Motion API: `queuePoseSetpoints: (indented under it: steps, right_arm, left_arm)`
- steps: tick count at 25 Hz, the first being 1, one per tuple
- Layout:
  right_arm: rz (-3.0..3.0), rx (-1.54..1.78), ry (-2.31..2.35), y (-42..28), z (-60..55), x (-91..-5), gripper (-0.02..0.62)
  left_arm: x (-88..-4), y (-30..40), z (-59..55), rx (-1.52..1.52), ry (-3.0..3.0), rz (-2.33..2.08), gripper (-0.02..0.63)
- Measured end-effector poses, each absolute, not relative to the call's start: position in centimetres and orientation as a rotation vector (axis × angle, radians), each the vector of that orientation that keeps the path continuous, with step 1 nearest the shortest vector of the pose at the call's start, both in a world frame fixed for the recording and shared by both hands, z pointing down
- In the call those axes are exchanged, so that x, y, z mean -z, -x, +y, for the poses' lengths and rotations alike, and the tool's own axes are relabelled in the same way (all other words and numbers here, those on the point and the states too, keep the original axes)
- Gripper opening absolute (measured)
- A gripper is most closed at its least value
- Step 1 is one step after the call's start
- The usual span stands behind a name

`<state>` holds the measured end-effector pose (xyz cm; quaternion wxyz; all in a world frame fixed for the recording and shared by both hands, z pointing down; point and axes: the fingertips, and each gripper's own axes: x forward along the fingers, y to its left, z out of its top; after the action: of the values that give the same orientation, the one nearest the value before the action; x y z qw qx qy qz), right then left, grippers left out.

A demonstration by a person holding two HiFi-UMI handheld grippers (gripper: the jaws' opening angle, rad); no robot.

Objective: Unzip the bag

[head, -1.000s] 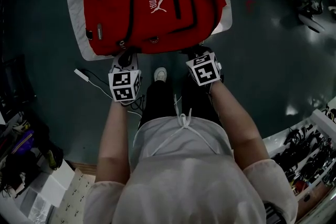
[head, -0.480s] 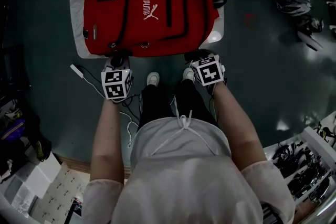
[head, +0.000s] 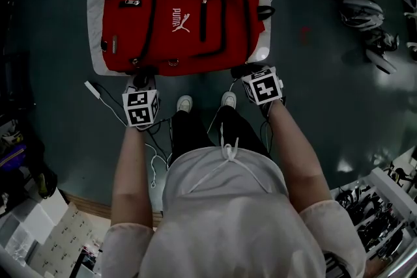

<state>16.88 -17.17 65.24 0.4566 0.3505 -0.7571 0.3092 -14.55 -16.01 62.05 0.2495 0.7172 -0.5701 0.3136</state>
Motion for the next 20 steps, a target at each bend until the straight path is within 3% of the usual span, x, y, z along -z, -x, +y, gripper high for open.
queuePoseSetpoints:
  steps: [10, 13, 15, 20]
  right_arm:
    - [-1.829, -0.764, -0.990, -16.2, -16.0, -64.1, 0.042]
    - [-1.850, -0.754, -1.010, -15.0, -15.3, -62.8, 0.118]
    - [-1.869, -0.742, -1.024, -14.0, -14.8, -61.4, 0.118]
    - [-1.954, -0.698, -1.101, -11.7, -15.5, -56.5, 0.107]
  left_arm:
    - [-62.0, 14.5, -16.1, -0.835, -1.928, -1.613, 0.020]
    - [-62.2, 14.3, -16.0, -0.873, -1.962, -1.632, 0.020]
    - [-61.8, 14.3, -15.4, -0.874, -1.970, -1.660, 0.020]
    - [-57.0, 13.4, -15.3, -0.640, -1.983, -1.697, 0.021]
